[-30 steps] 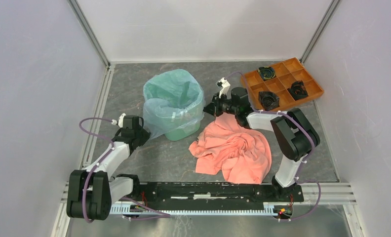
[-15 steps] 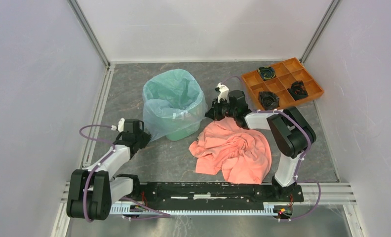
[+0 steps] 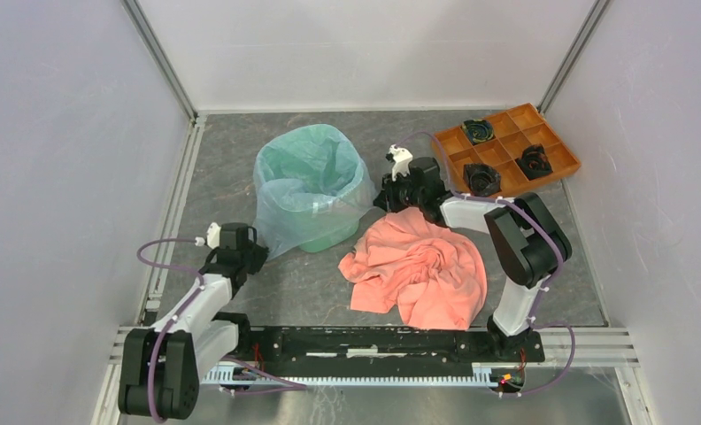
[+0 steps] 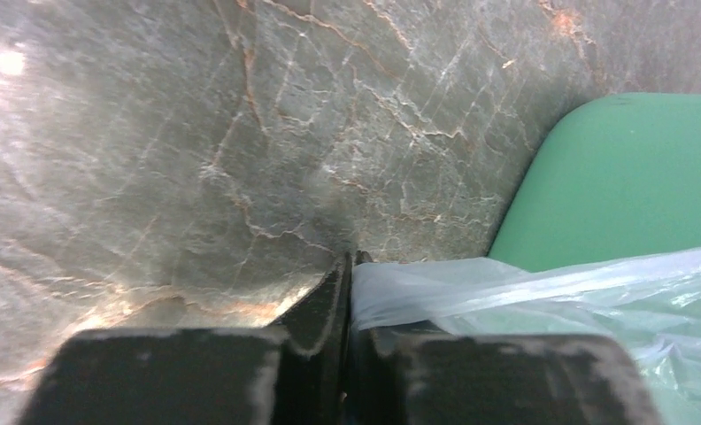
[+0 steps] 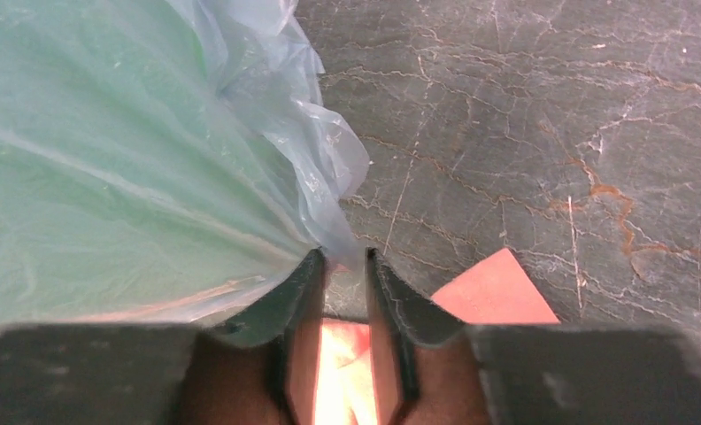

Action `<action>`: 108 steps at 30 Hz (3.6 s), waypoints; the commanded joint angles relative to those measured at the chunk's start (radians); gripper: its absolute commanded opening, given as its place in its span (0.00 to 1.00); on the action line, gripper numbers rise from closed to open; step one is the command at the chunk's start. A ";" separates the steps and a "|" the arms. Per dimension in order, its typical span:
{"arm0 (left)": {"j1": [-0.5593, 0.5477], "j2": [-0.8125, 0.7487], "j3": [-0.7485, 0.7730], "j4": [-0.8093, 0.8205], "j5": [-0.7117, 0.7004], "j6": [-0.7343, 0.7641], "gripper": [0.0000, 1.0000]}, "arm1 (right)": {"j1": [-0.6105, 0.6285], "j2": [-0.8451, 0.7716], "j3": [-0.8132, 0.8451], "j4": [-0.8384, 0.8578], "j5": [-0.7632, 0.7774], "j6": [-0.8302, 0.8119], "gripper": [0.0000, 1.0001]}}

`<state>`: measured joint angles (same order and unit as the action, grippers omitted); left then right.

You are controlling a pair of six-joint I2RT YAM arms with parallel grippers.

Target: Put the trash bags into the trash bin

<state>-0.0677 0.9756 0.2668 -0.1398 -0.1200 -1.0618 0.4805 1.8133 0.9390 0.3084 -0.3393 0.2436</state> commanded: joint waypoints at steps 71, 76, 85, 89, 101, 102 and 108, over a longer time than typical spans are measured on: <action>-0.419 0.673 1.068 -0.434 0.009 0.778 0.58 | 0.039 -0.575 -0.087 -0.338 0.289 -0.216 0.89; -0.419 0.684 1.006 -0.363 -0.017 0.763 0.54 | 0.038 -0.581 -0.108 -0.328 0.286 -0.211 0.89; -0.419 0.730 0.944 -0.292 -0.022 0.746 0.51 | 0.040 -0.593 -0.132 -0.323 0.287 -0.208 0.89; -0.419 0.743 0.975 -0.323 -0.015 0.759 0.50 | 0.038 -0.599 -0.137 -0.324 0.284 -0.203 0.89; -0.419 0.582 1.096 -0.463 -0.024 0.770 0.63 | 0.039 -0.612 -0.143 -0.325 0.276 -0.191 0.89; -0.419 0.571 1.094 -0.470 -0.021 0.770 0.63 | 0.039 -0.608 -0.141 -0.324 0.272 -0.189 0.89; -0.419 0.520 1.055 -0.464 -0.004 0.765 0.63 | 0.040 -0.590 -0.131 -0.316 0.239 -0.172 0.89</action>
<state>-0.4866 1.5349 1.3224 -0.5999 -0.1284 -0.2687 0.5217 1.2221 0.8024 -0.0532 -0.0757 0.0544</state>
